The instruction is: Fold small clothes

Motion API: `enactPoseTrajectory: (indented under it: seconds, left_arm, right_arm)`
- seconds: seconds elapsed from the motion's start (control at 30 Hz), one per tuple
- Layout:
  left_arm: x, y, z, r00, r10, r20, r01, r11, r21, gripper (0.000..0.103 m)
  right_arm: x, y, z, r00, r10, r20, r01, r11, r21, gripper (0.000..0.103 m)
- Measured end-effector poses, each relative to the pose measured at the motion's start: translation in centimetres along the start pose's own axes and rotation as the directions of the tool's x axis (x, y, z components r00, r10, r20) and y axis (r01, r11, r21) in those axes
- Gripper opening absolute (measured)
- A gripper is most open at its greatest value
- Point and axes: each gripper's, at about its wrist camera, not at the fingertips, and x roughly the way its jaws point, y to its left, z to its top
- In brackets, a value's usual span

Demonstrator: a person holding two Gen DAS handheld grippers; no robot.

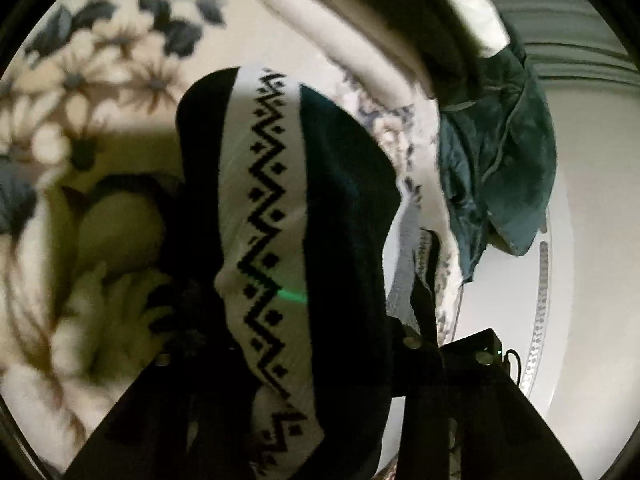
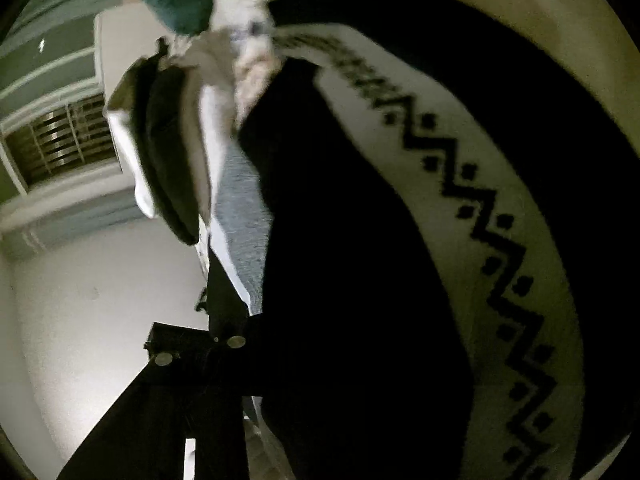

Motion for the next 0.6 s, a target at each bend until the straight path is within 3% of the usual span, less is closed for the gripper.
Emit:
enactPoseTrajectory:
  seconds: [0.17, 0.33, 0.47, 0.6]
  left_arm:
    - [-3.5, -3.5, 1.0, 0.999, -0.030, 0.041, 0.029, 0.999, 0.020, 0.033]
    - [-7.3, -9.1, 4.7, 0.994, -0.059, 0.089, 0.053, 0.996, 0.073, 0.033]
    - [-10.1, -14.0, 10.9, 0.988, -0.085, 0.129, 0.068, 0.989, 0.129, 0.033]
    - [-11.9, -17.5, 18.3, 0.984, -0.071, 0.160, 0.039, 0.979, 0.200, 0.033]
  right_arm:
    - [-1.9, 6.1, -0.1, 1.000, -0.001, 0.026, 0.003, 0.996, -0.087, 0.032]
    - [-4.1, 14.5, 0.8, 0.997, 0.020, 0.077, -0.007, 0.984, -0.177, 0.032]
    - [-5.0, 22.7, 2.7, 0.988, 0.046, 0.148, -0.004, 0.962, -0.272, 0.032]
    - [-3.0, 30.2, 6.4, 0.975, 0.089, 0.202, -0.015, 0.940, -0.341, 0.032]
